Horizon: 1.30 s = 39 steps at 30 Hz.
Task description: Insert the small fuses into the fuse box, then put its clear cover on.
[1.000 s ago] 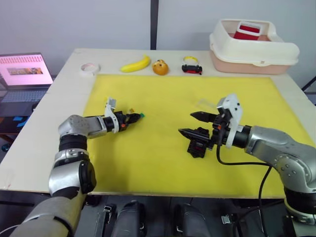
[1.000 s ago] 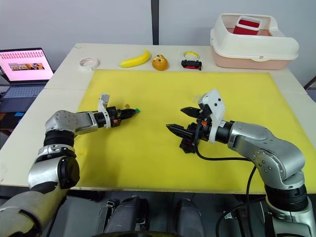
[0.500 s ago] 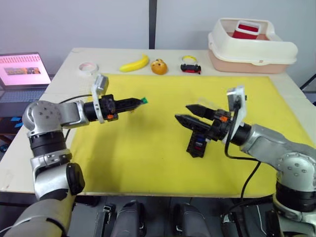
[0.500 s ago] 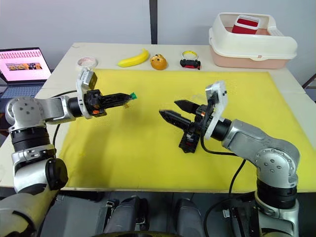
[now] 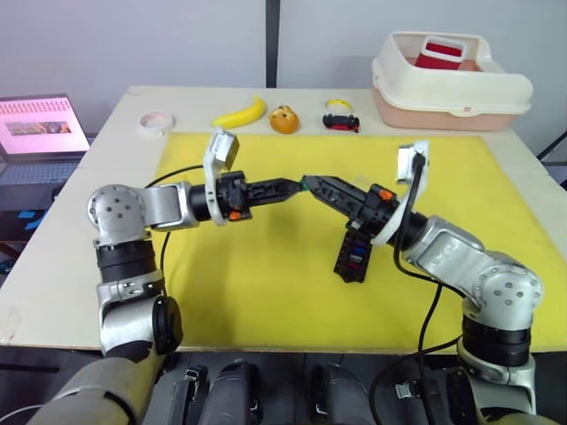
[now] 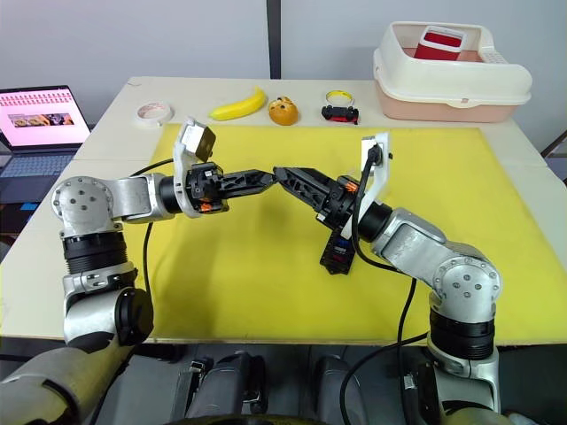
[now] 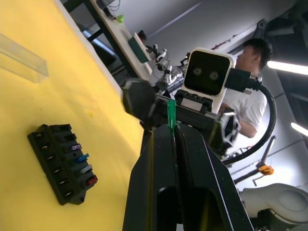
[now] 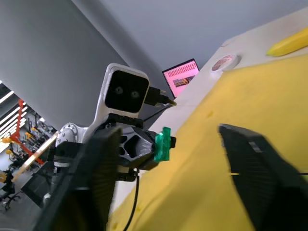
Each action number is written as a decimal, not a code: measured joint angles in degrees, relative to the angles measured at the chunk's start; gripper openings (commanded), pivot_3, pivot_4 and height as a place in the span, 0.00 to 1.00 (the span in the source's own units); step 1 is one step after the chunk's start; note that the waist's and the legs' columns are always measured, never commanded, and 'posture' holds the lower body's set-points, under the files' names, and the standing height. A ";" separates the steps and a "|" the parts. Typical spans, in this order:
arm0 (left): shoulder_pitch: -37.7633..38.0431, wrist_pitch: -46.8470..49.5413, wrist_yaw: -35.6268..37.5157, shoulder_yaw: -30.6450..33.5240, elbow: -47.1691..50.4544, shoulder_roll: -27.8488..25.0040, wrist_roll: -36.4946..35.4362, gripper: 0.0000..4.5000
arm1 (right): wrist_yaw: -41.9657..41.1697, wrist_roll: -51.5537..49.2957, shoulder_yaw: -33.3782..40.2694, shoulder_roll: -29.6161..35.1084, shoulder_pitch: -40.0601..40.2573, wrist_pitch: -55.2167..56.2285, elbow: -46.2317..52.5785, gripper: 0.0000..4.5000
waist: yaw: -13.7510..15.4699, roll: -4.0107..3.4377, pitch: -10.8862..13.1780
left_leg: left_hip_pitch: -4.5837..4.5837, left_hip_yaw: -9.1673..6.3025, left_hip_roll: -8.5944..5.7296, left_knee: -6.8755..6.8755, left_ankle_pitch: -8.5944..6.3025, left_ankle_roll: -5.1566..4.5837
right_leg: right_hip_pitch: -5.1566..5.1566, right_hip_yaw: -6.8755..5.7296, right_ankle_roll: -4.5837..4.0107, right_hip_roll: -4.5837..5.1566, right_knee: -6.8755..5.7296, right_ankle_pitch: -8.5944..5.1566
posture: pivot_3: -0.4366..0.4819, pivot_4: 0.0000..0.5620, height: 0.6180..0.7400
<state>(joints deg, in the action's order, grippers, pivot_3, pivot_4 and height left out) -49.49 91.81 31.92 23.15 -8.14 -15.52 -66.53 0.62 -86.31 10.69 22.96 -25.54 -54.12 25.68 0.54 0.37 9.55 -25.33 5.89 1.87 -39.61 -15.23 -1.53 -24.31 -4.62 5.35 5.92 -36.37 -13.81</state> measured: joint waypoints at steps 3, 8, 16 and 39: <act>0.00 -0.05 0.09 -0.40 -0.50 -0.03 0.00 0.00 | 0.74 -0.60 -0.92 0.05 0.35 0.57 0.01 0.72 | 0.02 0.00 0.00 | 0.00 0.00 0.00 0.00 0.00 0.00 | 0.00 0.00 0.00 -0.01 0.00 0.00 | 0.48 0.27 1.00; -0.39 -0.05 0.29 -0.50 -1.32 -0.29 0.00 0.00 | 1.35 -1.08 -1.25 0.72 0.83 1.79 0.01 0.67 | 0.03 0.00 0.00 | 0.00 0.00 0.00 0.00 0.00 -0.01 | 0.00 0.00 0.00 -0.01 0.01 0.00 | 0.48 0.27 1.00; -0.90 0.13 -1.50 -0.46 -1.13 1.30 -0.68 0.00 | 1.94 -2.23 -1.49 2.49 0.97 2.15 0.04 0.35 | 0.04 0.00 0.00 | 0.00 -0.01 0.01 0.01 -0.01 -0.01 | 0.00 0.00 0.00 0.00 0.02 0.00 | 0.48 0.27 1.00; -0.86 -0.33 -4.78 -0.60 -0.96 1.80 -3.92 0.41 | 3.56 -10.56 -1.65 5.69 1.06 4.64 0.49 0.00 | 0.04 0.00 0.00 | 0.00 -0.01 0.01 0.04 -0.08 -0.14 | 0.00 0.00 0.00 0.00 0.04 0.00 | 0.48 0.27 1.00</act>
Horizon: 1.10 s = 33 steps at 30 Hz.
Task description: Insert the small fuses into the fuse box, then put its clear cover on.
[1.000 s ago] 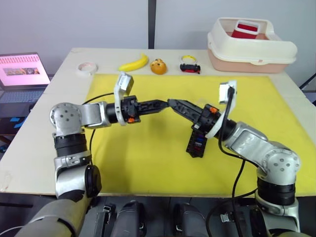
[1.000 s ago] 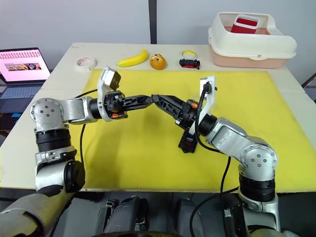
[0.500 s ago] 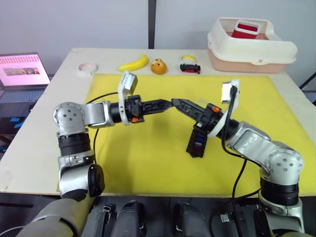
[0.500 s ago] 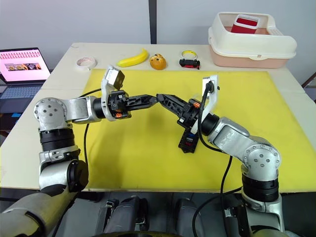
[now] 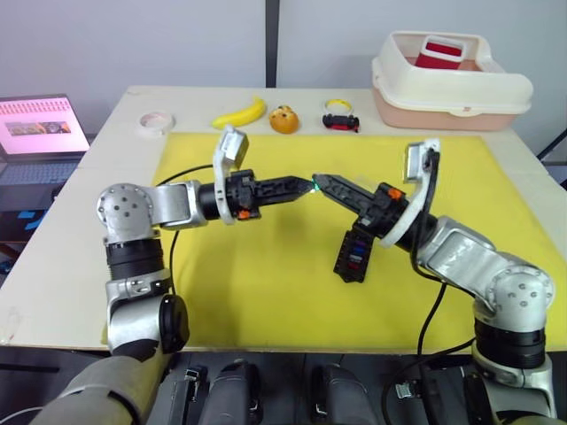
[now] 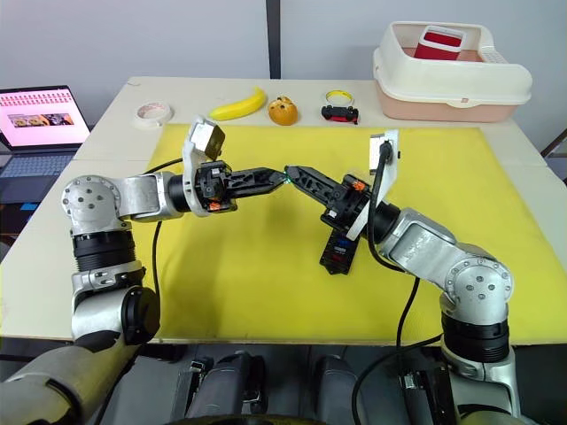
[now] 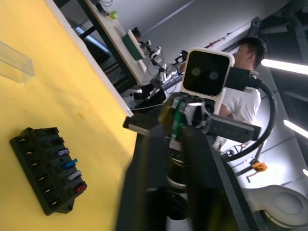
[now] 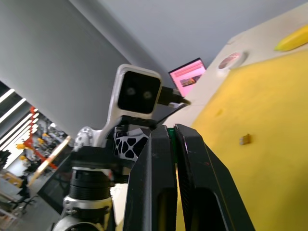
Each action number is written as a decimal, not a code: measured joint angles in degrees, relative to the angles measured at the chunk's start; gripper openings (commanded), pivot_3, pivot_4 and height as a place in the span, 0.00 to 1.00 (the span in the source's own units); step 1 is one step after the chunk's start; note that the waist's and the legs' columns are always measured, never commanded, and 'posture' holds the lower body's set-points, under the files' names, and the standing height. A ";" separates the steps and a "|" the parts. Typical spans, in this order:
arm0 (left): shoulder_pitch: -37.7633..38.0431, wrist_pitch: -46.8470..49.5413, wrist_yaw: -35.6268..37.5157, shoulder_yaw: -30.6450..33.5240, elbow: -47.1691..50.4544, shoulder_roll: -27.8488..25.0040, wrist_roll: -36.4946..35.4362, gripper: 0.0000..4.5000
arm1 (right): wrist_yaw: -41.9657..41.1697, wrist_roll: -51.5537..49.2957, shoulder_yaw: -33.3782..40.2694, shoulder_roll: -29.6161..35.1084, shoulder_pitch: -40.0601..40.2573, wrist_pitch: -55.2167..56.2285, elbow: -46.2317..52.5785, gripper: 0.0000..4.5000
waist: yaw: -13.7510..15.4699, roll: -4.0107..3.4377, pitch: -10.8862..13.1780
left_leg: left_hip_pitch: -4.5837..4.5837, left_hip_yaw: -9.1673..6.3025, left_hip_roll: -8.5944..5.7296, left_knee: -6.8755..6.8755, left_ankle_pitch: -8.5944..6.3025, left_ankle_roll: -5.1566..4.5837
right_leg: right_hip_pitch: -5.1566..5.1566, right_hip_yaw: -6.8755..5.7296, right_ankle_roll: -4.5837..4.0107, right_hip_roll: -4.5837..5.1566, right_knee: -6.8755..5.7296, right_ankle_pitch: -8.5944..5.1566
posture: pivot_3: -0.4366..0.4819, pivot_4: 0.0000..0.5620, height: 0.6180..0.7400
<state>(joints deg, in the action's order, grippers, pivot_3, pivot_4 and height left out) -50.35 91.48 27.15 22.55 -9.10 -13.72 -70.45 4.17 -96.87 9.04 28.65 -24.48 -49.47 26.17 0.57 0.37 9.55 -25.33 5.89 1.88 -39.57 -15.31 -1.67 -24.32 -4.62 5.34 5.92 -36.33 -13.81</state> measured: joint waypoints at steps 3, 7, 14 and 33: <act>1.30 -2.93 5.27 -5.41 2.73 -6.00 2.57 0.75 | 0.05 -2.08 0.20 3.36 -0.16 -0.19 0.24 0.00 | -0.07 0.00 0.01 | 0.00 0.04 -0.01 0.04 0.00 0.01 | -0.02 0.01 -0.01 0.00 0.02 0.00 | 0.48 0.27 1.00; 4.56 -13.00 19.96 -17.01 10.48 -16.88 9.66 0.86 | -2.65 -3.51 1.57 12.55 -0.10 -2.61 0.32 0.00 | 0.18 -0.02 0.02 | 0.01 0.07 -0.01 0.25 0.01 0.01 | -0.06 0.01 -0.04 0.01 0.16 -0.01 | 0.48 0.27 1.00; 7.95 -41.92 38.35 -32.21 16.00 -22.94 28.71 1.00 | -18.90 9.39 2.55 30.65 1.68 -8.00 0.95 0.00 | 0.29 -0.12 0.03 | 0.00 0.09 -0.03 0.32 -0.12 -0.21 | -0.08 0.01 -0.26 0.05 0.27 -0.08 | 0.48 0.27 1.00; 9.00 -76.59 45.02 -43.77 4.28 -12.05 53.22 1.00 | -50.44 66.34 -17.74 31.35 0.31 15.10 -8.46 0.00 | 0.25 -0.10 0.04 | -0.03 0.12 -0.06 0.28 -0.11 -0.21 | -0.13 0.00 -0.05 -0.01 0.23 0.03 | 0.48 0.27 1.00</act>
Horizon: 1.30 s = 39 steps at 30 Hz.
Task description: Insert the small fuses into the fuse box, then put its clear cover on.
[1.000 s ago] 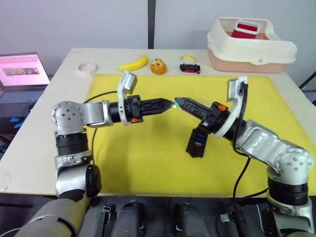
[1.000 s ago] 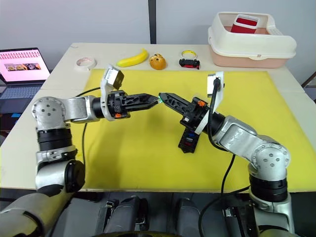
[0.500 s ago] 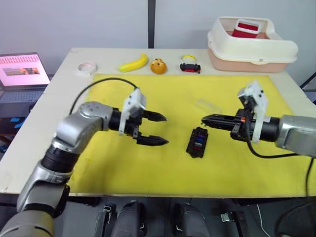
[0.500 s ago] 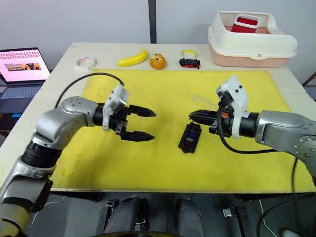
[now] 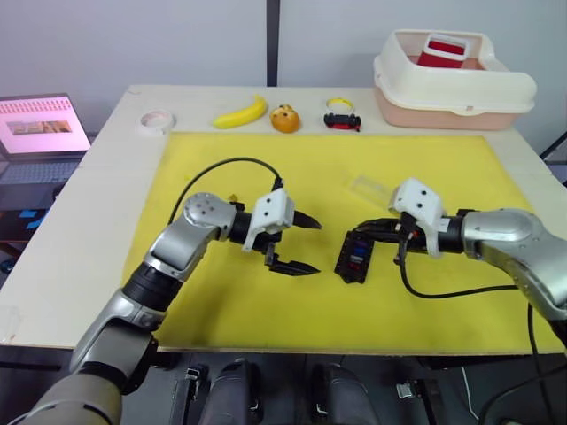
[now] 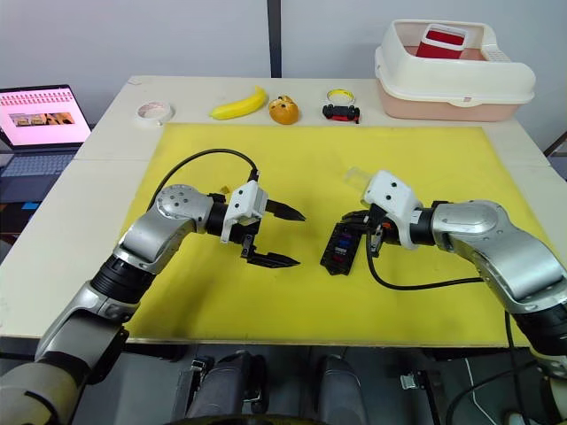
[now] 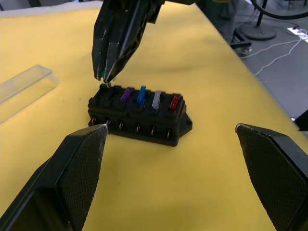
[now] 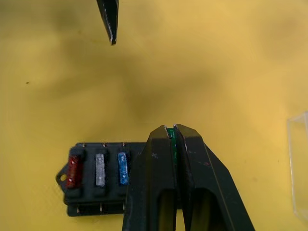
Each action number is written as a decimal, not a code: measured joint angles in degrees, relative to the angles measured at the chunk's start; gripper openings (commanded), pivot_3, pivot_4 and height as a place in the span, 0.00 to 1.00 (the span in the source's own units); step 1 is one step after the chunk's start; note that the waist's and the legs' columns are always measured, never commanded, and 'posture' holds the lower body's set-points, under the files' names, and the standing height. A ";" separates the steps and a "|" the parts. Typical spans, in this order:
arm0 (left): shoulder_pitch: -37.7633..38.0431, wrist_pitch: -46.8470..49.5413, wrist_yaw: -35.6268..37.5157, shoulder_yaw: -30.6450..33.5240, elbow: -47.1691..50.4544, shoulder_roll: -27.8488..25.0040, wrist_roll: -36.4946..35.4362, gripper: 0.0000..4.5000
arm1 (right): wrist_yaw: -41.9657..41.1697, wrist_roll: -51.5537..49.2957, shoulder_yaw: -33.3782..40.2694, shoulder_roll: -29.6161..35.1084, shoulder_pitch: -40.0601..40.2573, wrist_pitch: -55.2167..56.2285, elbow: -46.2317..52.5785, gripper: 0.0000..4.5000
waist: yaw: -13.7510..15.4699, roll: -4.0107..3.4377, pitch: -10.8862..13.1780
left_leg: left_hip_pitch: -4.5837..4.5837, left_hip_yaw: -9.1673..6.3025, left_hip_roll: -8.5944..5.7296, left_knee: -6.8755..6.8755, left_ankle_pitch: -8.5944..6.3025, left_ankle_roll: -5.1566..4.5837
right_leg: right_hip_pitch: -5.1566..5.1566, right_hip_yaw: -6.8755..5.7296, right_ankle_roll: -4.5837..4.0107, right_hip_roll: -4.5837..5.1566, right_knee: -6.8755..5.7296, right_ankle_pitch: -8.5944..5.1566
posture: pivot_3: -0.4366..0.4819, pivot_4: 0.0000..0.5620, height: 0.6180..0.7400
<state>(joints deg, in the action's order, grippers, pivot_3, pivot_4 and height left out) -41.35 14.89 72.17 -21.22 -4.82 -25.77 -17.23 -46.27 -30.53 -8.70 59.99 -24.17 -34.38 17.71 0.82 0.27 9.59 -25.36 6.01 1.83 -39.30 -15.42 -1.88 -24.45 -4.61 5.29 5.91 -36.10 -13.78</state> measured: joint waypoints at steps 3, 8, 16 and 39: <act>-0.20 -0.21 0.02 0.02 -0.45 0.89 0.45 1.00 | -1.86 2.67 -0.54 -1.18 -0.59 0.81 -1.83 0.00 | 0.01 0.00 0.00 | 0.00 0.00 0.00 -0.01 0.02 0.02 | 0.00 0.00 0.00 0.00 -0.01 0.00 | 0.48 0.27 1.00; -1.23 -0.32 0.13 0.07 -0.79 1.33 0.86 1.00 | -4.26 6.14 -0.53 -2.81 -0.74 2.10 -3.22 0.00 | -0.03 0.00 0.00 | 0.01 0.00 0.00 -0.01 0.11 0.18 | 0.00 0.00 0.00 -0.01 -0.03 0.00 | 0.48 0.27 1.00; -1.28 -0.07 0.07 0.17 -0.78 1.59 0.96 1.00 | -6.00 8.97 -0.18 -4.42 -0.60 2.22 -4.04 0.00 | -0.03 0.00 0.00 | 0.01 -0.01 0.00 -0.01 0.16 0.27 | 0.00 0.00 0.00 -0.01 -0.04 0.00 | 0.48 0.27 1.00; -1.64 2.09 -0.57 0.86 -0.42 2.14 0.96 1.00 | -7.23 11.87 1.18 -6.71 1.20 3.81 -4.47 0.00 | -0.03 0.00 0.00 | 0.04 -0.01 -0.02 -0.03 0.21 0.36 | 0.04 -0.01 0.00 -0.03 -0.06 0.00 | 0.48 0.27 1.00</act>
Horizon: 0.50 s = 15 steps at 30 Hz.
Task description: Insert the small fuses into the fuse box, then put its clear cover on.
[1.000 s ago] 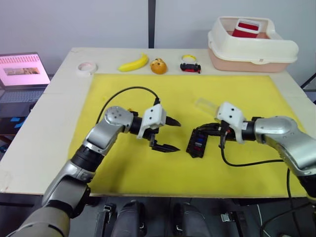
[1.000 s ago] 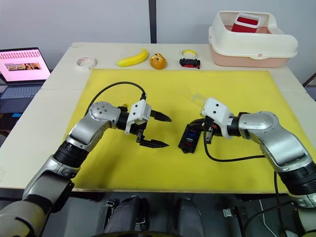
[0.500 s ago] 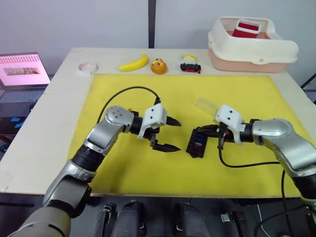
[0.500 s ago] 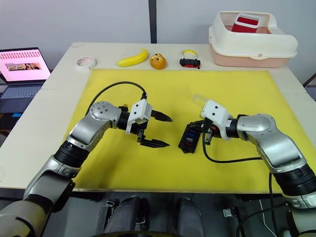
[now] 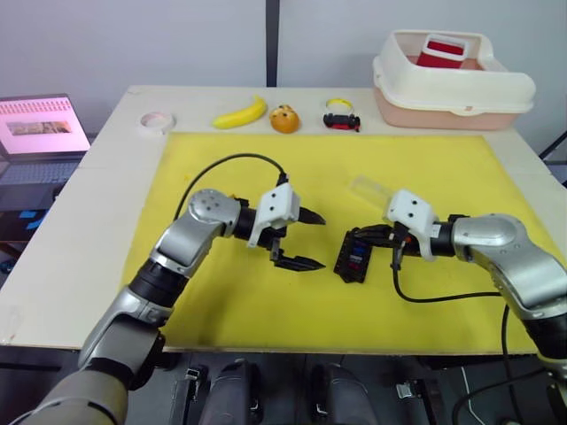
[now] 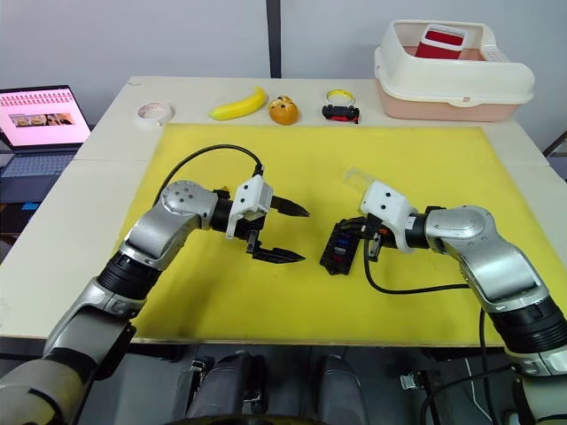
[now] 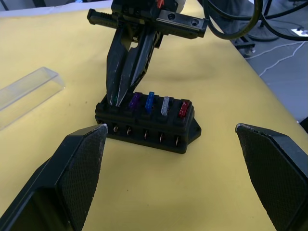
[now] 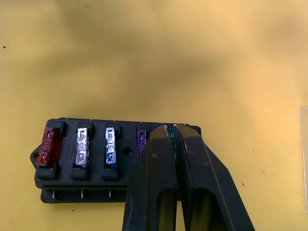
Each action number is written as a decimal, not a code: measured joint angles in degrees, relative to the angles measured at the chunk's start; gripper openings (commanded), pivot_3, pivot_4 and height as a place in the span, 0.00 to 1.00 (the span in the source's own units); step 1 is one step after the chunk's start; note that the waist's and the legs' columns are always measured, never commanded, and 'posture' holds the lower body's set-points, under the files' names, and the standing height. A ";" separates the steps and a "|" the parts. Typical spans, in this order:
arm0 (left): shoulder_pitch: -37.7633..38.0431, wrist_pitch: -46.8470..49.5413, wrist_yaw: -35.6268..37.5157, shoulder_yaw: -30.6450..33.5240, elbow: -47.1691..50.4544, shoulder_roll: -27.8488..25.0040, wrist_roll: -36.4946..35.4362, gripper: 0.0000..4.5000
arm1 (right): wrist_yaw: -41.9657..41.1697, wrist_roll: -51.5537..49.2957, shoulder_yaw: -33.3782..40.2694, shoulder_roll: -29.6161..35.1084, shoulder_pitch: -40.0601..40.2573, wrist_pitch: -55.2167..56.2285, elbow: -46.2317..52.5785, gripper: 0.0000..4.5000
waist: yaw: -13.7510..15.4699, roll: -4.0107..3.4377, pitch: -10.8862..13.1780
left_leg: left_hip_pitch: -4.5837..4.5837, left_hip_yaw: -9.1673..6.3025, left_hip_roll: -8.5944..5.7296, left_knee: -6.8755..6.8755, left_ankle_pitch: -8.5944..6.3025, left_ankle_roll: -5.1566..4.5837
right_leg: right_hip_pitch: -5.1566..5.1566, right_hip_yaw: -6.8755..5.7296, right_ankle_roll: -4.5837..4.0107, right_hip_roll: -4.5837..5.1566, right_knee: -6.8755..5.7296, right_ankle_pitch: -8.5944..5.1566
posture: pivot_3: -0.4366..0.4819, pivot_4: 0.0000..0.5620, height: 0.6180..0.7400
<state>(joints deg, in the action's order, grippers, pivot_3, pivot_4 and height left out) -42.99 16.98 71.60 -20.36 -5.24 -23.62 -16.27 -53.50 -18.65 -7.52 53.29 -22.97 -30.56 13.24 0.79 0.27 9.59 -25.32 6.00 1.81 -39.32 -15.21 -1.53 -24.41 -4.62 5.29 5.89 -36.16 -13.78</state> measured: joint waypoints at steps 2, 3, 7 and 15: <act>-0.02 0.04 -0.21 0.28 0.00 0.03 0.00 1.00 | -0.14 0.02 0.24 -0.03 0.13 -0.01 0.00 0.00 | 0.00 0.00 0.00 | 0.00 0.00 0.00 0.00 0.00 0.00 | 0.00 0.00 0.00 0.00 0.00 0.00 | 0.48 0.27 1.00; -0.02 0.05 -0.28 0.38 0.00 0.03 0.00 1.00 | -0.18 0.02 0.41 -0.03 0.23 -0.05 0.00 0.00 | 0.01 0.00 0.00 | 0.00 0.00 0.00 0.00 0.01 0.01 | 0.00 0.00 0.00 0.00 0.00 0.00 | 0.48 0.27 1.00; -0.02 0.06 -0.35 0.40 0.00 0.03 0.01 1.00 | -0.15 -0.10 1.11 -0.33 0.26 -1.17 0.08 0.00 | 0.04 0.00 0.00 | 0.00 0.00 0.00 -0.01 0.02 0.03 | 0.00 0.00 0.00 0.00 -0.01 0.00 | 0.48 0.27 1.00; -0.02 0.05 -0.34 0.40 -0.01 0.11 0.02 1.00 | -0.13 0.54 1.23 -0.50 0.72 -0.28 0.02 0.00 | 0.05 0.00 0.00 | 0.00 0.00 -0.01 -0.02 0.02 0.03 | 0.02 0.00 0.00 0.00 -0.01 0.00 | 0.48 0.27 1.00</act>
<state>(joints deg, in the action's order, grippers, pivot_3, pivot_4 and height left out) -43.01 17.03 71.27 -19.96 -5.25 -23.52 -16.25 -53.63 -18.11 -6.29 52.79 -22.26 -30.84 13.26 0.84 0.27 9.59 -25.32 5.99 1.79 -39.35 -15.19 -1.49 -24.40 -4.62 5.29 5.89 -36.17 -13.78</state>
